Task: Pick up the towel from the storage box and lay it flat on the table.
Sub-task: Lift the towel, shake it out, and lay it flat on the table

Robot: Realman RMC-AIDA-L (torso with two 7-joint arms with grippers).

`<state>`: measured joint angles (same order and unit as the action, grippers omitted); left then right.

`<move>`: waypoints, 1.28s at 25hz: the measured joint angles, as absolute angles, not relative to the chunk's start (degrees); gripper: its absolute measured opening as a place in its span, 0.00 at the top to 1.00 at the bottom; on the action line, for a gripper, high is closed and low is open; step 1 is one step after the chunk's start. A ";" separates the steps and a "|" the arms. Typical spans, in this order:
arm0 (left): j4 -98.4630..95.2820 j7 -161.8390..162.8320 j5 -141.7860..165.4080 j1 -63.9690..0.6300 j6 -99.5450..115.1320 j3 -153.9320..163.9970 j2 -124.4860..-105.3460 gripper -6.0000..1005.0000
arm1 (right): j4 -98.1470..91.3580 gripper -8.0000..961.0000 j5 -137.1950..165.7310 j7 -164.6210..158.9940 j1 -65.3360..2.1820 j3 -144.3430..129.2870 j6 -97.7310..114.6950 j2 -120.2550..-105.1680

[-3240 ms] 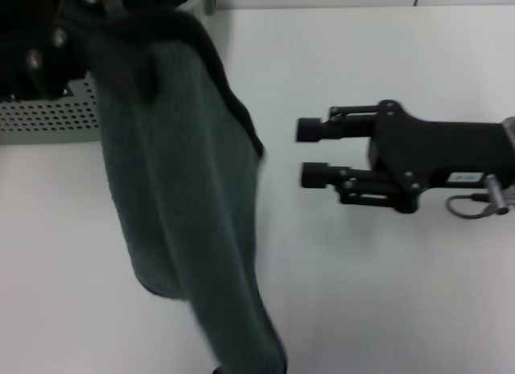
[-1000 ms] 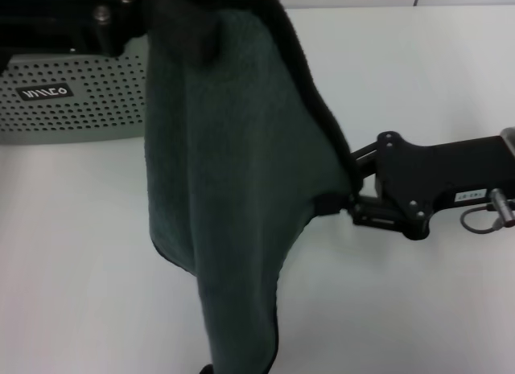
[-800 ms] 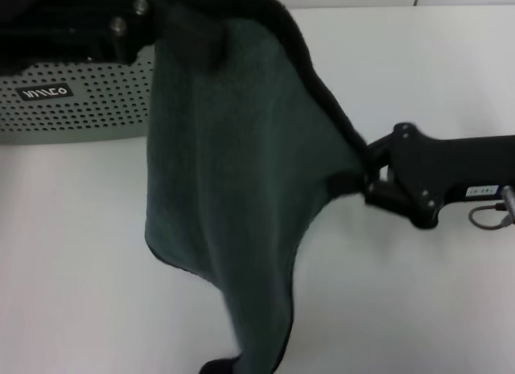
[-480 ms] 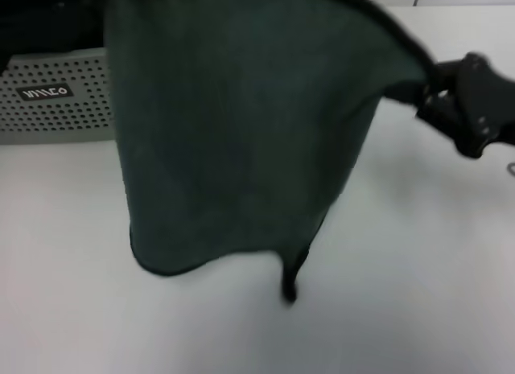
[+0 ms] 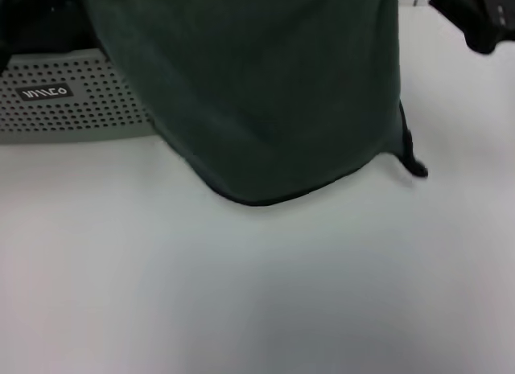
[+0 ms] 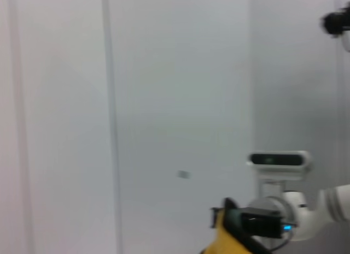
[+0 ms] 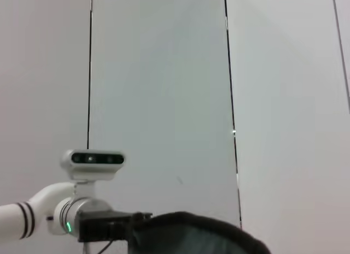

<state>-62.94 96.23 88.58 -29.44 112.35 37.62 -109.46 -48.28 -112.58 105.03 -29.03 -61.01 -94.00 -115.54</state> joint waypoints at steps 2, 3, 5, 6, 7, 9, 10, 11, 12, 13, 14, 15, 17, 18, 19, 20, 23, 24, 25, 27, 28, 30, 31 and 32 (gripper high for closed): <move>-62.75 95.43 88.67 -28.75 112.30 37.49 -109.65 0.86 | -48.63 0.99 -112.40 104.17 -29.63 -61.23 -93.71 -115.50; -62.71 95.10 88.67 -28.47 112.92 37.84 -109.64 0.86 | -48.66 0.99 -112.04 102.64 -29.75 -61.74 -94.31 -115.45; -62.75 94.84 88.00 -27.24 115.34 39.06 -109.55 0.86 | -48.48 0.99 -111.46 100.08 -29.15 -63.09 -96.85 -115.40; -62.88 94.95 87.17 -26.27 116.10 39.92 -109.54 0.86 | -48.67 0.99 -111.47 98.97 -28.27 -64.02 -98.57 -115.44; -63.12 95.13 86.13 -25.27 116.44 41.02 -109.39 0.86 | -48.80 0.99 -111.44 98.22 -27.36 -64.70 -99.88 -115.53; -63.96 95.53 81.36 -21.48 116.67 45.60 -108.32 0.86 | -52.84 0.99 -113.22 96.17 -23.38 -68.06 -101.81 -115.68; -64.35 95.46 78.72 -19.63 116.67 47.60 -107.59 0.86 | -55.54 0.99 -114.28 95.03 -21.53 -69.43 -102.01 -115.62; -64.61 95.39 76.64 -18.35 116.67 48.68 -107.07 0.85 | -58.67 0.99 -115.66 93.32 -19.59 -70.30 -102.04 -115.50; -65.00 95.37 74.13 -16.83 116.68 49.76 -106.38 0.85 | -58.67 0.99 -115.66 93.32 -19.59 -70.30 -102.04 -115.50; -65.48 95.42 71.94 -15.49 116.69 50.54 -105.75 0.85 | -66.21 0.99 -118.90 88.63 -15.49 -70.96 -102.10 -114.96; -66.04 95.64 71.12 -14.54 116.68 51.07 -105.30 0.85 | -67.93 0.99 -119.40 87.42 -14.39 -70.89 -102.07 -114.75; -66.62 95.90 70.98 -13.74 116.66 51.69 -105.04 0.85 | -68.98 0.99 -119.67 86.46 -13.59 -70.85 -101.81 -114.53; -66.51 96.16 73.98 -13.46 116.51 52.36 -105.56 0.85 | -69.69 0.99 -118.43 84.70 -12.47 -71.52 -100.36 -114.33; -65.19 96.02 77.37 -14.04 116.37 52.05 -106.40 0.85 | -68.06 0.99 -116.15 84.46 -13.12 -72.67 -98.82 -114.42; -63.60 95.65 81.29 -14.80 116.19 51.41 -107.44 0.85 | -65.20 0.99 -113.65 84.53 -14.62 -74.34 -97.13 -114.45; -60.93 94.98 86.17 -16.29 115.75 50.07 -108.74 0.85 | -61.28 0.99 -110.15 84.73 -16.76 -76.38 -94.92 -114.75; -51.62 90.77 103.14 -21.48 112.45 43.67 -112.07 0.85 | -48.79 0.99 -101.43 85.39 -23.83 -78.78 -87.63 -115.51; -49.45 89.74 106.86 -22.51 111.20 42.04 -112.54 0.85 | -46.30 0.98 -100.18 86.14 -25.50 -78.69 -85.25 -115.80; -46.64 88.63 111.29 -24.22 108.72 39.92 -112.89 0.85 | -44.73 0.98 -99.59 86.73 -26.56 -78.78 -83.34 -115.93; -44.59 88.49 114.96 -25.66 104.57 38.87 -113.16 0.85 | -43.12 0.98 -98.71 87.67 -28.44 -79.60 -78.93 -115.86; -44.38 88.83 116.11 -26.00 102.06 38.77 -113.29 0.85 | -42.65 0.98 -98.11 87.82 -29.31 -79.99 -77.13 -115.82; -44.48 89.89 116.93 -26.23 98.96 38.87 -113.51 0.85 | -42.25 0.98 -97.03 87.82 -30.21 -80.23 -74.74 -115.83; -44.57 90.45 117.20 -26.33 97.71 38.95 -113.54 0.84 | -42.12 0.98 -96.65 87.82 -30.43 -80.25 -73.77 -115.84; -44.64 91.18 117.53 -26.51 96.11 39.05 -113.56 0.84 | -41.98 0.98 -96.43 87.82 -30.73 -80.27 -72.67 -115.84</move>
<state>-44.64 91.18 117.53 -26.51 96.11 39.05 -113.56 -41.98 -96.43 87.82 -30.73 -80.27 -72.67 -115.84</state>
